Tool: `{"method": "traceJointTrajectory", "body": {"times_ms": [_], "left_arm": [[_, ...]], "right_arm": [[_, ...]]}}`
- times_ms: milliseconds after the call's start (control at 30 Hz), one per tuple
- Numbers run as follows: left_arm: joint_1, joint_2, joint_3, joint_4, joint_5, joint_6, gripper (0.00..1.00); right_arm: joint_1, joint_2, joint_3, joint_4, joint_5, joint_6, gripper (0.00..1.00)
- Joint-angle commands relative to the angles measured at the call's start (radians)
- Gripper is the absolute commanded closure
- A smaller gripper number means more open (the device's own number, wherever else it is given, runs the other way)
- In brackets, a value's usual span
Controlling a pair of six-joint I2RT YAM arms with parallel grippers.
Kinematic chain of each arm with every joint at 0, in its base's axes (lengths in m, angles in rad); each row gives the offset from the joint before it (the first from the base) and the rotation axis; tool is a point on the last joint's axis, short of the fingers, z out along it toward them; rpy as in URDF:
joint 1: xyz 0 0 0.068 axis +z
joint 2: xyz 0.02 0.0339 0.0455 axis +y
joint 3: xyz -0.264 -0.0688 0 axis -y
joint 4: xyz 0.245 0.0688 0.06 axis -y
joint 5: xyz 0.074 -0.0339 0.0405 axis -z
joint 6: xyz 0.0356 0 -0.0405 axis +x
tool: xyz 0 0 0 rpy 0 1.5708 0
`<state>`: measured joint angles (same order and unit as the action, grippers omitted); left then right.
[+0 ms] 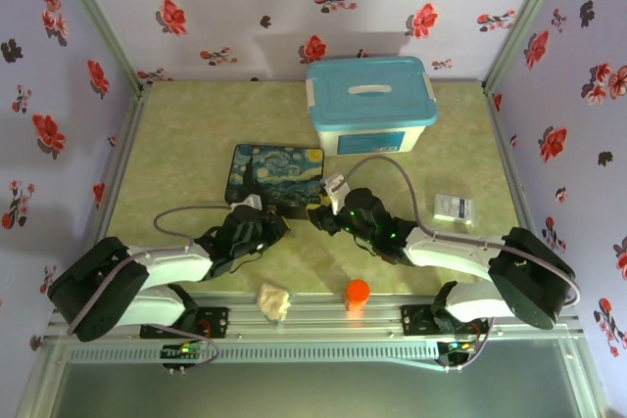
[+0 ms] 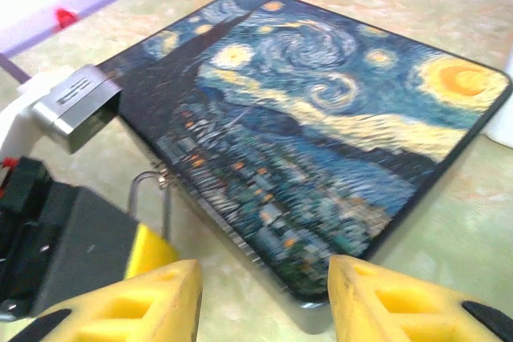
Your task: Unlock the padlock with the key
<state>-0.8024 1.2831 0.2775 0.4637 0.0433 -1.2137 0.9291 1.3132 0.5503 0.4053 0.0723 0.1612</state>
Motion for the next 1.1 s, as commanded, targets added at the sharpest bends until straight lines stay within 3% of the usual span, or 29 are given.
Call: {"method": "traceJointTrajectory", "body": {"times_ms": [0, 233, 367, 567, 767, 867, 967, 1067], "left_arm": [[0.016, -0.012, 0.051, -0.140, 0.049, 0.105, 1.00], [0.059, -0.007, 0.068, -0.334, 0.027, 0.226, 1.00], [0.061, -0.023, 0.126, -0.510, -0.059, 0.326, 0.91], [0.060, 0.017, 0.198, -0.673, -0.183, 0.440, 0.89], [0.060, 0.062, 0.189, -0.646, -0.191, 0.445, 0.89], [0.060, 0.054, 0.175, -0.620, -0.191, 0.433, 0.83], [0.060, 0.038, 0.163, -0.592, -0.187, 0.427, 0.88], [0.060, 0.039, 0.163, -0.593, -0.190, 0.431, 0.81]], "right_arm": [[-0.005, 0.029, 0.046, -0.065, 0.109, 0.030, 0.57], [-0.003, 0.060, 0.047, -0.062, 0.188, 0.083, 0.59], [-0.005, 0.061, 0.046, -0.068, 0.193, 0.090, 0.60], [-0.004, 0.055, 0.043, -0.088, 0.211, 0.091, 0.60], [-0.005, 0.054, 0.040, -0.094, 0.217, 0.100, 0.60], [-0.004, 0.057, 0.037, -0.093, 0.218, 0.107, 0.60], [-0.005, 0.062, 0.038, -0.095, 0.218, 0.107, 0.61], [-0.004, 0.064, 0.033, -0.085, 0.212, 0.110, 0.61]]}}
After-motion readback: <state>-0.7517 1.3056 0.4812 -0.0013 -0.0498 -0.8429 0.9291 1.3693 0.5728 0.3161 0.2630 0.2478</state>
